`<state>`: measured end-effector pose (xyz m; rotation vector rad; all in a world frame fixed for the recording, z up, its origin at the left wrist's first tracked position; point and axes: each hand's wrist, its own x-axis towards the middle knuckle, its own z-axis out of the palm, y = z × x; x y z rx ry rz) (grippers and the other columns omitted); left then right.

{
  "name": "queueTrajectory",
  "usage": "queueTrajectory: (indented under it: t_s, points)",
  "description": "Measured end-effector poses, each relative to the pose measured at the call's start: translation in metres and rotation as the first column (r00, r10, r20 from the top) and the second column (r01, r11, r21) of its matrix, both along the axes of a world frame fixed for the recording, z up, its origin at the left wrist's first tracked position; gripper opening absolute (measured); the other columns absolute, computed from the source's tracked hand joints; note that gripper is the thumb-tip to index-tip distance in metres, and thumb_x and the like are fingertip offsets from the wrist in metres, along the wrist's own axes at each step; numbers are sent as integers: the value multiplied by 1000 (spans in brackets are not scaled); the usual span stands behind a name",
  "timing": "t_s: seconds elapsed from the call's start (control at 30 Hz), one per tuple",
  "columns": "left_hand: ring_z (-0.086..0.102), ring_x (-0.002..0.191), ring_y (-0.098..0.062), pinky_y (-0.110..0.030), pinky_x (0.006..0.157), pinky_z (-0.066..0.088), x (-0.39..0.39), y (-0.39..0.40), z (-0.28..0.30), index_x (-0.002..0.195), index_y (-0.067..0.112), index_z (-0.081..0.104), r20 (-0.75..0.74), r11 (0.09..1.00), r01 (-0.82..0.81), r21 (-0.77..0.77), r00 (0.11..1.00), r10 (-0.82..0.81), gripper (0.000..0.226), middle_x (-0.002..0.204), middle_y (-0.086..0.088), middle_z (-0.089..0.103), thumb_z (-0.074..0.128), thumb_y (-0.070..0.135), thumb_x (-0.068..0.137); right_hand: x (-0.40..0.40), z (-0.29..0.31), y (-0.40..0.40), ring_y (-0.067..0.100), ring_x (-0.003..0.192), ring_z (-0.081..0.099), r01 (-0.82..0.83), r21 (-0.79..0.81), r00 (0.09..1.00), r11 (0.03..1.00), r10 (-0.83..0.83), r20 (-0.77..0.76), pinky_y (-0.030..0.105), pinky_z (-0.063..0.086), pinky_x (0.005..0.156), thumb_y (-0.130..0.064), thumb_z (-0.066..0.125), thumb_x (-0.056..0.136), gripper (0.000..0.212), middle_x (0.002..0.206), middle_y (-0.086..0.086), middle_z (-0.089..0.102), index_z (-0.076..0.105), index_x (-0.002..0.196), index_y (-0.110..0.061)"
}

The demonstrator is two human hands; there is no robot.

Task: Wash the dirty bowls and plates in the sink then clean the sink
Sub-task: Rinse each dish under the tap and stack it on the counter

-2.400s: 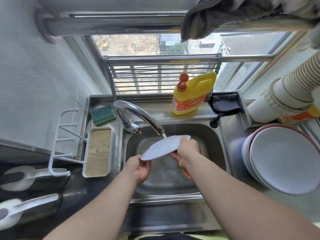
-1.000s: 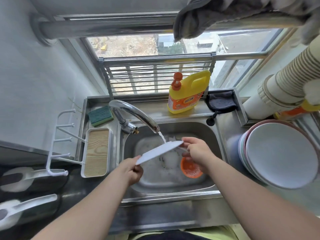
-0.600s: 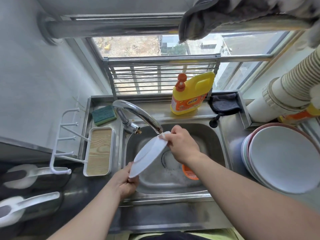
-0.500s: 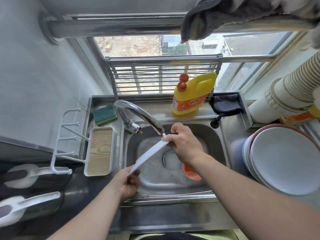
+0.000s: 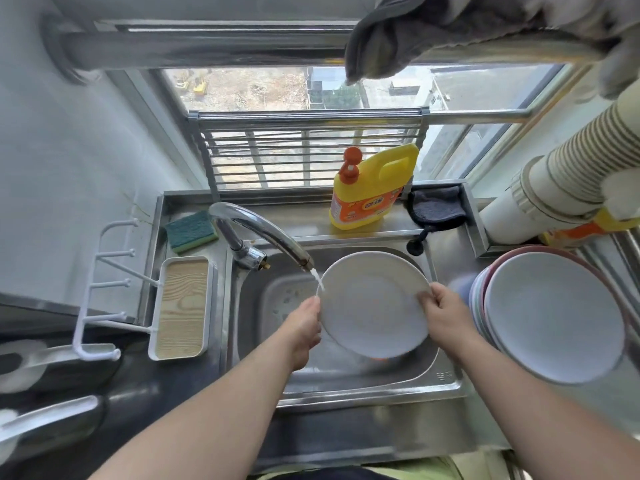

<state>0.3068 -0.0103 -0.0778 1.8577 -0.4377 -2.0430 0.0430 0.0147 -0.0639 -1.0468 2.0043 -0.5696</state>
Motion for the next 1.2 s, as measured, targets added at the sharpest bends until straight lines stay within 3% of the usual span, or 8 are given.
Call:
queueTrajectory:
  t_s: [0.17,0.33,0.47,0.57,0.7,0.83,1.03,1.2]
  points:
    - [75,92,-18,-34,74,60,-6,-7,20,120,36,71,-57,999,-13,-53,998,10,23,103,7,81,50,33,111,4,-15,14,39,85,69,137,167,981,977,-156,111,53,59,73,-42,55,92,31,85,9,73,66,91,-13]
    - [74,89,-27,-43,82,62,18,-15,17,123,23,73,45,995,-76,-62,996,79,28,100,-5,80,51,18,106,41,-19,19,29,68,64,217,447,876,868,-376,304,26,48,46,-10,50,103,18,84,16,68,67,106,-3]
    - [71,82,-28,-37,72,59,48,-21,20,118,13,72,94,983,-133,-123,985,145,23,96,-9,76,55,18,105,79,-23,20,27,81,71,156,574,817,803,-432,382,35,60,67,-12,50,106,16,93,11,74,66,106,-9]
    - [76,91,-33,-46,76,64,71,-23,28,122,21,73,84,966,-149,-211,982,170,28,104,-11,80,50,17,107,109,-19,12,29,92,77,106,568,765,816,-432,477,45,65,79,-17,51,105,21,100,9,80,70,113,-15]
    - [74,94,-28,-42,82,59,92,-20,33,119,26,72,137,927,-219,-305,953,270,26,108,-6,80,47,22,112,132,-5,-13,29,94,74,123,397,793,910,-330,511,43,65,66,-40,48,104,19,107,4,76,63,111,-30]
    - [69,88,-23,-35,73,56,87,-11,24,114,19,66,133,906,-331,-264,918,374,24,110,-6,76,48,35,111,121,20,-34,32,83,63,-101,49,988,994,94,124,47,55,72,-49,40,105,33,85,5,67,53,86,-24]
    - [74,101,-30,-39,67,63,38,7,9,121,24,66,-35,895,-445,25,894,446,19,109,-10,77,61,32,104,85,57,-61,40,85,63,-492,-119,835,863,428,-345,46,48,69,-42,36,110,29,91,11,72,57,107,-24]
    - [72,85,-22,-31,63,61,-11,14,9,113,20,71,-79,950,-294,107,950,303,18,95,-3,79,58,18,101,49,67,-67,42,102,64,-409,-32,825,912,354,-441,44,45,78,-41,35,109,34,111,13,73,61,122,-25]
